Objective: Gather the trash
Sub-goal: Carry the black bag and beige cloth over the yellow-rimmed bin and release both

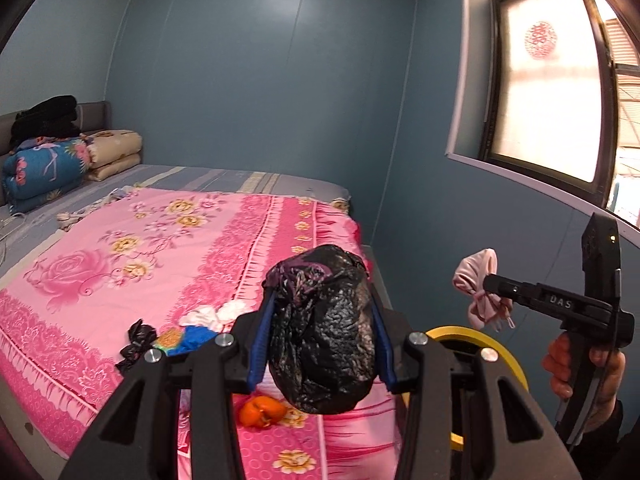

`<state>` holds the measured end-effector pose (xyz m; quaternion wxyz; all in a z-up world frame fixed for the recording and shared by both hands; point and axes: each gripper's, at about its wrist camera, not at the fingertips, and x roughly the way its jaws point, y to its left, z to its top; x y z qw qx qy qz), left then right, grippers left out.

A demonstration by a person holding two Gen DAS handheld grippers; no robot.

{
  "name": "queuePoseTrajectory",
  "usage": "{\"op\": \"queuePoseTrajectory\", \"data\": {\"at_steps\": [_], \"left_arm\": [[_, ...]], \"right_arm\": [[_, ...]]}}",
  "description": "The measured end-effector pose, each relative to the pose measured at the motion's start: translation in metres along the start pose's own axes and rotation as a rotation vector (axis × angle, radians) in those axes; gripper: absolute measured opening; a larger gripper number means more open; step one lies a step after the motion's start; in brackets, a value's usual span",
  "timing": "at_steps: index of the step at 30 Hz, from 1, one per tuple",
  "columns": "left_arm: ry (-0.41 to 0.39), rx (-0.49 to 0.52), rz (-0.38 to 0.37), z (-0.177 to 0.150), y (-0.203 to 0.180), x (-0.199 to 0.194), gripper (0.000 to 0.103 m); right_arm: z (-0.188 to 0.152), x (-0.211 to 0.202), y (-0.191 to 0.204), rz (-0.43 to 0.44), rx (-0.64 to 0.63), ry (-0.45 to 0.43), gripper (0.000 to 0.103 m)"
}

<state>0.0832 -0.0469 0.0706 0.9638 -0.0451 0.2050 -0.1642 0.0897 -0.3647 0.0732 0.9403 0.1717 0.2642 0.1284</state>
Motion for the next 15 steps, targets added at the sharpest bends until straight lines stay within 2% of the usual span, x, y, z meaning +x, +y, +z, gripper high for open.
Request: {"op": "queuePoseTrajectory", "data": {"at_steps": [11, 15], "left_arm": [[0.033, 0.064, -0.088, 0.007, -0.043, 0.029, 0.04], [0.06, 0.041, -0.138, 0.005, -0.055, 0.04, 0.04]], "right_arm": [[0.006, -0.044, -0.026, -0.088, 0.017, -0.104, 0.021], [0.005, -0.051, -0.033, -0.128, 0.023, -0.124, 0.021]]}}
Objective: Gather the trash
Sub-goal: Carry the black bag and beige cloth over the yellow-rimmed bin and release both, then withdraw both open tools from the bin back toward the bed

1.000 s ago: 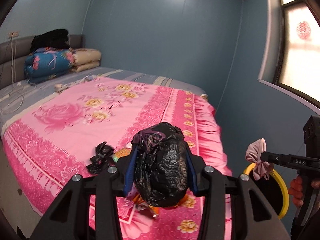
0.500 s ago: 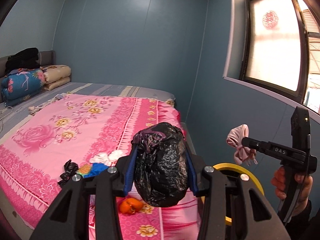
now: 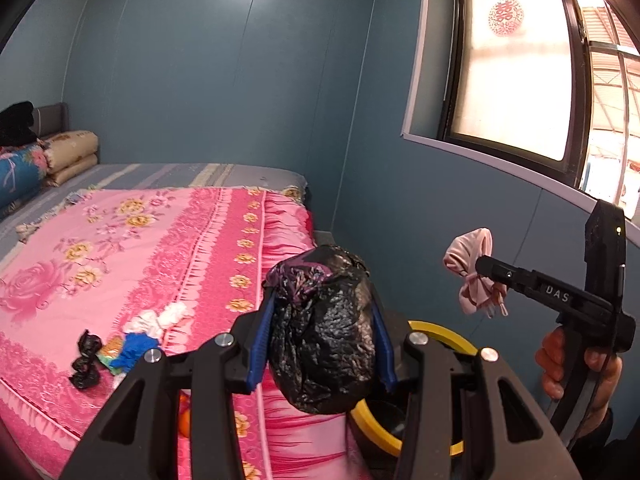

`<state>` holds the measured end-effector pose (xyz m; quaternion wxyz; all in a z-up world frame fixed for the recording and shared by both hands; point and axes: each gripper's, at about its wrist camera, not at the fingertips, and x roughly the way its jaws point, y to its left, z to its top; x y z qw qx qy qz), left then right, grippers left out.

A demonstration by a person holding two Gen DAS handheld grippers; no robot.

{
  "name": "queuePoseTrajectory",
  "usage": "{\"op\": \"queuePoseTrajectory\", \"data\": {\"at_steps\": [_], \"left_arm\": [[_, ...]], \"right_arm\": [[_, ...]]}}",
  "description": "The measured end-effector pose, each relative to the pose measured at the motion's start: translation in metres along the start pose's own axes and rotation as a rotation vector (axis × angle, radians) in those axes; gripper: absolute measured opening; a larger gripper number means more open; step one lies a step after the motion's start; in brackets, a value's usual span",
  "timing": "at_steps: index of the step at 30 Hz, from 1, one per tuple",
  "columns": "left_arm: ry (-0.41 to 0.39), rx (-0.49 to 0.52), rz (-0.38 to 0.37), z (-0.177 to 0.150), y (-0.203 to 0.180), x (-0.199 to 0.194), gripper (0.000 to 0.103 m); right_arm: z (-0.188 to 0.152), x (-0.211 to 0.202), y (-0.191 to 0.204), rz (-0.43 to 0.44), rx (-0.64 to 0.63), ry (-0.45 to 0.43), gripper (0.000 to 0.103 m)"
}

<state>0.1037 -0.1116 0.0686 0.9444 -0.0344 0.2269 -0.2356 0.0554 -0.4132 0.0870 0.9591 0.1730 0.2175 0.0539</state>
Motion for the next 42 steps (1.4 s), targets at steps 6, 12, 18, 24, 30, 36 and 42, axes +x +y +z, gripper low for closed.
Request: {"op": "queuePoseTrajectory", "data": {"at_steps": [6, 12, 18, 24, 30, 36, 42], "left_arm": [[0.041, -0.005, -0.049, -0.007, -0.017, 0.023, 0.04], [0.087, 0.042, -0.091, -0.02, -0.043, 0.046, 0.04], [0.149, 0.081, -0.13, -0.034, -0.065, 0.07, 0.04], [0.213, 0.119, -0.152, -0.042, -0.082, 0.094, 0.04], [0.266, 0.122, -0.181, -0.055, -0.093, 0.112, 0.04], [0.259, 0.126, -0.2, -0.063, -0.099, 0.11, 0.053], [0.242, 0.113, -0.185, -0.062, -0.094, 0.101, 0.072]], "right_arm": [[-0.003, 0.0, -0.019, -0.039, 0.037, 0.001, 0.022], [-0.01, 0.007, -0.043, -0.08, 0.093, 0.03, 0.022], [-0.017, 0.015, -0.063, -0.121, 0.135, 0.059, 0.022], [-0.022, 0.022, -0.078, -0.134, 0.173, 0.084, 0.023], [-0.026, 0.028, -0.089, -0.158, 0.195, 0.098, 0.024], [-0.029, 0.032, -0.091, -0.189, 0.202, 0.108, 0.025], [-0.027, 0.029, -0.093, -0.207, 0.212, 0.085, 0.042]]}}
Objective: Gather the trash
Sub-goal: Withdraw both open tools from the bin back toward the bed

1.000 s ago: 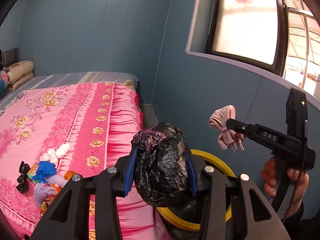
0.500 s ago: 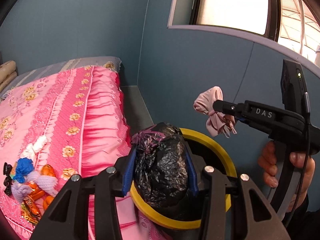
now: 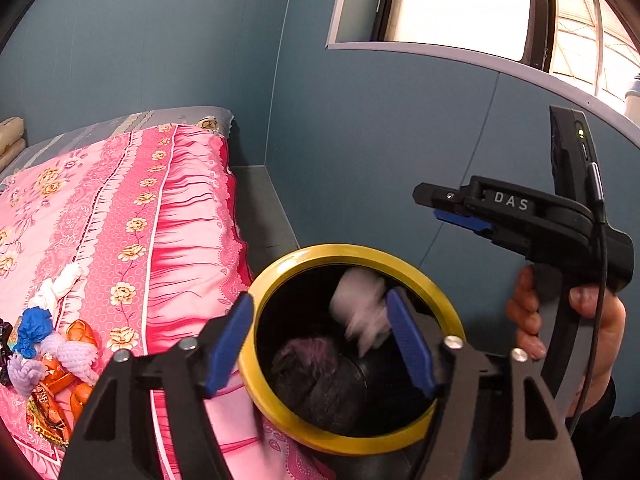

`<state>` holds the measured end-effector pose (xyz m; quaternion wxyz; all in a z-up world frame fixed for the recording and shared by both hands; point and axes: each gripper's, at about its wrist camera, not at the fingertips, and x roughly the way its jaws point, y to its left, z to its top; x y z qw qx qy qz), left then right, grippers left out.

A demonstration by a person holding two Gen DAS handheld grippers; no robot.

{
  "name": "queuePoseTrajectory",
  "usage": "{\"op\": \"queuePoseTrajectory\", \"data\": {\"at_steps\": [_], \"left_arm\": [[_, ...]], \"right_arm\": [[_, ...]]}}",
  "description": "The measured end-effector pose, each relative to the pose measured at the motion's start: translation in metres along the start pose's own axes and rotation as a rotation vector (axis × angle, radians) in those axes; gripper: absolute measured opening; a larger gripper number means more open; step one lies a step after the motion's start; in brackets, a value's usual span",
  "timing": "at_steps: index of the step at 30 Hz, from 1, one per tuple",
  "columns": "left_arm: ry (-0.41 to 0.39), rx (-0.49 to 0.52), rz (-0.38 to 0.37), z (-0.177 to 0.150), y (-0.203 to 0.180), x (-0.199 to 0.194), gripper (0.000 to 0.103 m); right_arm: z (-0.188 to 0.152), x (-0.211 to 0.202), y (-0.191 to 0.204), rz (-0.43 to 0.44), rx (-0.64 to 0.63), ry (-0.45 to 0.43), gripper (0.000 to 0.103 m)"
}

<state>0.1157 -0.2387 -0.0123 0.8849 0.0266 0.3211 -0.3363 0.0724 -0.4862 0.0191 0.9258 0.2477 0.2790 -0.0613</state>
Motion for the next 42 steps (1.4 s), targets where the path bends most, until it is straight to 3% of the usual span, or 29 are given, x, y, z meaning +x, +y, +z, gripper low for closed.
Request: {"op": "queuePoseTrajectory", "data": {"at_steps": [11, 17, 25, 42], "left_arm": [[-0.082, -0.066, 0.128, 0.001, 0.039, -0.03, 0.095], [-0.115, -0.105, 0.202, 0.005, 0.067, -0.048, 0.095], [-0.159, -0.166, 0.288, 0.003, 0.103, -0.078, 0.095], [-0.169, -0.288, 0.445, -0.024, 0.176, -0.129, 0.095]], "right_arm": [[0.002, -0.007, 0.009, 0.037, -0.022, -0.037, 0.057], [0.001, -0.006, 0.034, 0.097, -0.081, -0.051, 0.066], [-0.001, -0.007, 0.073, 0.175, -0.15, -0.058, 0.069], [-0.024, 0.014, 0.158, 0.276, -0.307, 0.036, 0.073]]}}
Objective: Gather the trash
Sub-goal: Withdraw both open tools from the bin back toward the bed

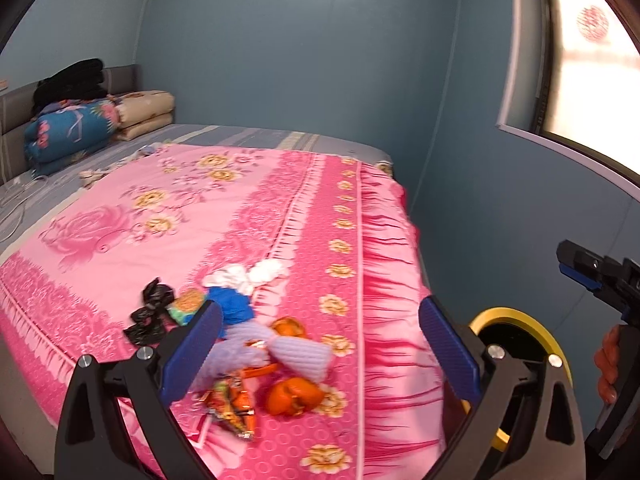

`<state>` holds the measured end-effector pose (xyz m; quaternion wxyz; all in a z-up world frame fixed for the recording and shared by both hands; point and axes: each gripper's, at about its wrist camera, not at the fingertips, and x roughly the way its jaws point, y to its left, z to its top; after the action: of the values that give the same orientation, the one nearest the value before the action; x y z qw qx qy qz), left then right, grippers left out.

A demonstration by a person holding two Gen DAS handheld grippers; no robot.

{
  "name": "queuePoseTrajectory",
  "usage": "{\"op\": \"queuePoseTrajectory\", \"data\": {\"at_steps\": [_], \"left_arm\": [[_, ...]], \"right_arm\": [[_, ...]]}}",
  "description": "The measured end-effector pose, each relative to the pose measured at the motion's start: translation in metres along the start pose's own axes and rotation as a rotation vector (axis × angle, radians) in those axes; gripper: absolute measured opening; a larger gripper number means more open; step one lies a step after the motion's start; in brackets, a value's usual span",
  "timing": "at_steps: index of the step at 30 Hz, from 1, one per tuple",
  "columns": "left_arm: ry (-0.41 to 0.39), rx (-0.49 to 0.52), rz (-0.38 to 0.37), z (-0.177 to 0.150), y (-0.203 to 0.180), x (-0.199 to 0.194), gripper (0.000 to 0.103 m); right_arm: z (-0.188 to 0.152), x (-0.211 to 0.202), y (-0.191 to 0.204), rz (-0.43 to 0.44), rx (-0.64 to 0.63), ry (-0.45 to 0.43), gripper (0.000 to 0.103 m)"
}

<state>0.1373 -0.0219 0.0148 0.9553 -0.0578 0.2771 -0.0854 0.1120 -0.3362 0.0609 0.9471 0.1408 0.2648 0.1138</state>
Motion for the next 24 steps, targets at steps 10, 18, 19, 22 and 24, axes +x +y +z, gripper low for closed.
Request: {"op": "queuePoseTrajectory", "data": {"at_steps": [10, 18, 19, 22, 24], "left_arm": [[-0.006, -0.039, 0.101, -0.002, 0.051, -0.006, 0.095], [-0.005, -0.078, 0.162, -0.006, 0.089, -0.004, 0.095], [-0.002, -0.081, 0.169, -0.006, 0.093, -0.002, 0.095], [0.01, -0.094, 0.186, -0.008, 0.105, 0.004, 0.095], [0.018, -0.103, 0.197, -0.01, 0.113, 0.008, 0.095]], "right_arm": [[-0.01, 0.036, 0.046, 0.074, -0.079, 0.068, 0.073], [-0.017, 0.069, 0.077, 0.102, -0.145, 0.132, 0.073], [-0.019, 0.075, 0.08, 0.104, -0.151, 0.144, 0.073], [-0.022, 0.088, 0.087, 0.105, -0.164, 0.169, 0.073], [-0.026, 0.099, 0.092, 0.107, -0.176, 0.19, 0.073]]}}
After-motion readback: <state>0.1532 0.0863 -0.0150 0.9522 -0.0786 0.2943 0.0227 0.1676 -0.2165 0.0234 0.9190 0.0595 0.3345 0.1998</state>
